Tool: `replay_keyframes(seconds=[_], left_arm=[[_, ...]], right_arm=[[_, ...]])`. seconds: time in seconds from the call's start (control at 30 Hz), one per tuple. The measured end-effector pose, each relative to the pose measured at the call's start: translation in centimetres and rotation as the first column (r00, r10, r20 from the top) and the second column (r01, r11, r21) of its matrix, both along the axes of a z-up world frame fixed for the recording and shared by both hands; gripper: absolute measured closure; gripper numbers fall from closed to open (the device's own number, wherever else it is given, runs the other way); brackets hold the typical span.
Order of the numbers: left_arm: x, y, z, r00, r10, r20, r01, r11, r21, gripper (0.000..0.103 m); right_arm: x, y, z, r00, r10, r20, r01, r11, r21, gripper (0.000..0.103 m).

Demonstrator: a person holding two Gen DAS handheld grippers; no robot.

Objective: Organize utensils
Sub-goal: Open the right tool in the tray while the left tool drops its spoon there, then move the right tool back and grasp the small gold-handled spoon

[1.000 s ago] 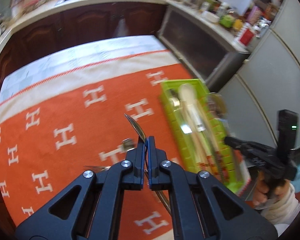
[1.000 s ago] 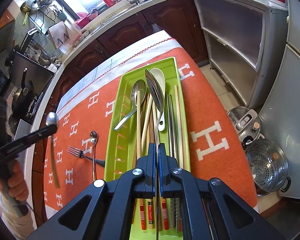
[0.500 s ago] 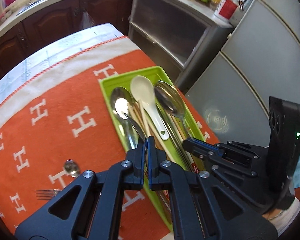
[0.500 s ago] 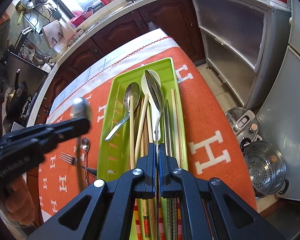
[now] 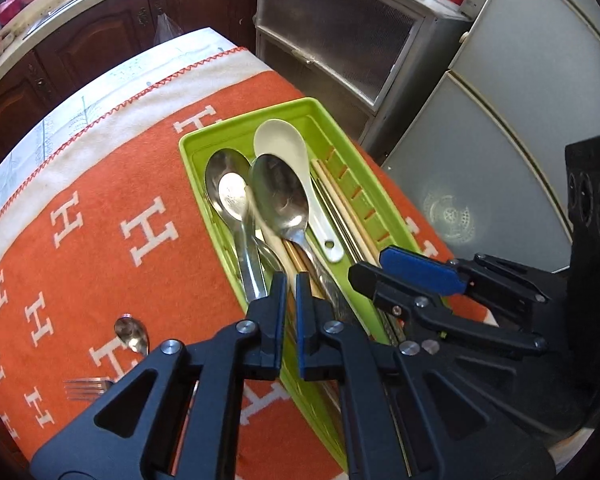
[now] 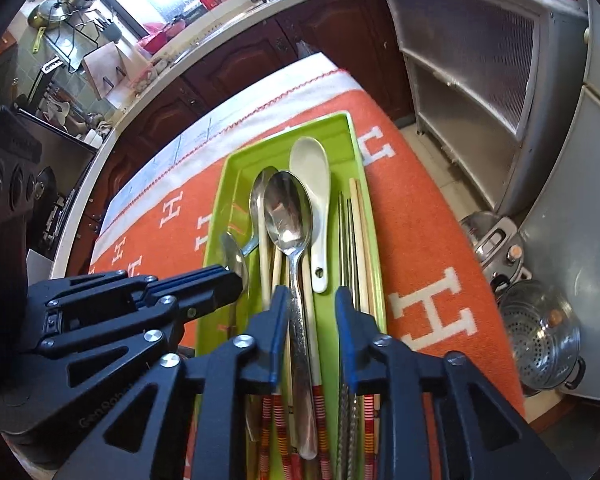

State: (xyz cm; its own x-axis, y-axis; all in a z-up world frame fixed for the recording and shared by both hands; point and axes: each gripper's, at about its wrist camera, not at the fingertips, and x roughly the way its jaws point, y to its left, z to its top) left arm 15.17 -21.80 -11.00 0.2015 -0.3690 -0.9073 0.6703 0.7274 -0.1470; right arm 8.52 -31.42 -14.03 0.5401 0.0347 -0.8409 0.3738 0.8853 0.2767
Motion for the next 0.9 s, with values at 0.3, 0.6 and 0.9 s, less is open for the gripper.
replay_keyframes(seconds=[0.3,0.6,0.9], left_arm=[[-2.4,5.7,2.6,0.992,0.105,0.064,-0.106,0.994,0.014,0.096],[-4.9,14.8,2.5,0.966,0.25,0.07,-0.252,0.967,0.03,0.063],[-6.3,22.1,1.1,0.912,0.406,0.059,-0.408,0.913,0.031,0.058]], right_arm=[[-2.1,1.4,1.4,1.0,0.016,-0.01,-0.016,1.0,-0.011,0.074],[-6.0,4.4,2.3,0.997,0.064,-0.036,-0.065,0.998,-0.027,0.073],[-5.8,8.7,3.7,0.983,0.179,-0.042,-0.182,0.981,-0.069,0.073]])
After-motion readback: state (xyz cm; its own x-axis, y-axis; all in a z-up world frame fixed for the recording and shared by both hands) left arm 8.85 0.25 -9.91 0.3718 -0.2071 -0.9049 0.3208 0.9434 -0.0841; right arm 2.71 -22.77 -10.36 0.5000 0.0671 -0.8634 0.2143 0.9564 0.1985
